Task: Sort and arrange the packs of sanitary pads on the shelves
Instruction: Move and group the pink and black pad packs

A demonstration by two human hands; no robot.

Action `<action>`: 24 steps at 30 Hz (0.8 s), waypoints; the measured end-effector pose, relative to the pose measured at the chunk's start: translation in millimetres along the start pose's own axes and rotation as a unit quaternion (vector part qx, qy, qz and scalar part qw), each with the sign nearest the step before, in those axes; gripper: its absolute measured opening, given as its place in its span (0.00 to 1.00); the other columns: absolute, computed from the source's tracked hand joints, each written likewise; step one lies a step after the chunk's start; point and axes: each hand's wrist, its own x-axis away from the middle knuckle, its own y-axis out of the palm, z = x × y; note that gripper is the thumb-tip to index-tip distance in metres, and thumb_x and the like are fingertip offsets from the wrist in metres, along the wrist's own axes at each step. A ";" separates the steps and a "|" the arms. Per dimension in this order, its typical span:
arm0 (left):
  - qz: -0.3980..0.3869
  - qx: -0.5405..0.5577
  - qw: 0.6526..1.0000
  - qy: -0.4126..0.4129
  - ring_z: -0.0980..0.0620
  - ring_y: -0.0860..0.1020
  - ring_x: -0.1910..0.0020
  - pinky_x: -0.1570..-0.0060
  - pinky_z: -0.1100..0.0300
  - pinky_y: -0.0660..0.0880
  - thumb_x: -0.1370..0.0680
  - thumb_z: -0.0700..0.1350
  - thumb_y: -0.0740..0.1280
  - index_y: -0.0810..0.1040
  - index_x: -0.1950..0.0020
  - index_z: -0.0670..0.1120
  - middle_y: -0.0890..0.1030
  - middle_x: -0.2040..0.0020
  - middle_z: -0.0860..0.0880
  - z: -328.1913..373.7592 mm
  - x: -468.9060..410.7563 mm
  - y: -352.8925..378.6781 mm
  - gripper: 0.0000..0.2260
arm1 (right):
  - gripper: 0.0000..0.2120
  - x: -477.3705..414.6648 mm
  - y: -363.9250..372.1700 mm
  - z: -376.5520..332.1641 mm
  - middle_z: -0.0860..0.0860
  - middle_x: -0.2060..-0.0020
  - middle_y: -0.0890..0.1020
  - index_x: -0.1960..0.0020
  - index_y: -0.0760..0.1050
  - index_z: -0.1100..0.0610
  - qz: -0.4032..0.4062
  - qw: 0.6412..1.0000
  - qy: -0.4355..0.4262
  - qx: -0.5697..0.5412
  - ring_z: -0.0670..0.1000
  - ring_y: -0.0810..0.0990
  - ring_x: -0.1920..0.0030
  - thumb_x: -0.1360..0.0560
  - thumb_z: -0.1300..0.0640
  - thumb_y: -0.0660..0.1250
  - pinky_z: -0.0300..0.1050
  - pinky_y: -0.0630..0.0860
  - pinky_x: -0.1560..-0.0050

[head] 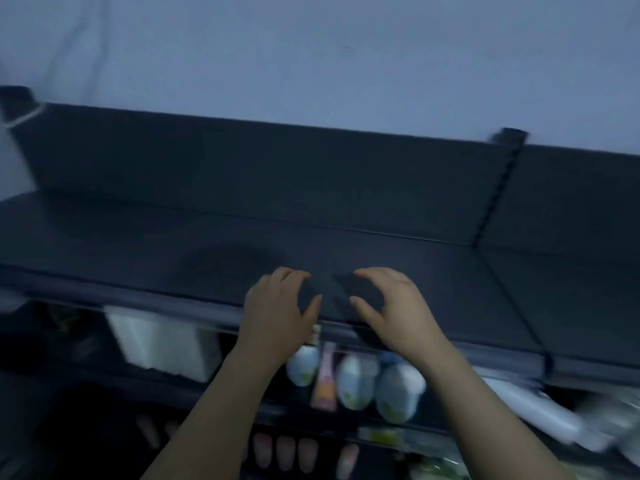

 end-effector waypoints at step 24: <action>-0.199 0.193 0.909 0.310 0.49 0.73 0.40 0.40 0.53 0.68 0.22 0.55 0.64 0.75 0.36 0.51 0.76 0.38 0.53 475.8 5.4 233.9 0.17 | 0.20 282.0 -313.9 285.1 0.49 0.40 0.79 0.35 0.76 0.54 0.145 0.886 0.380 0.221 0.51 0.74 0.38 0.25 0.51 0.69 0.42 0.66 0.38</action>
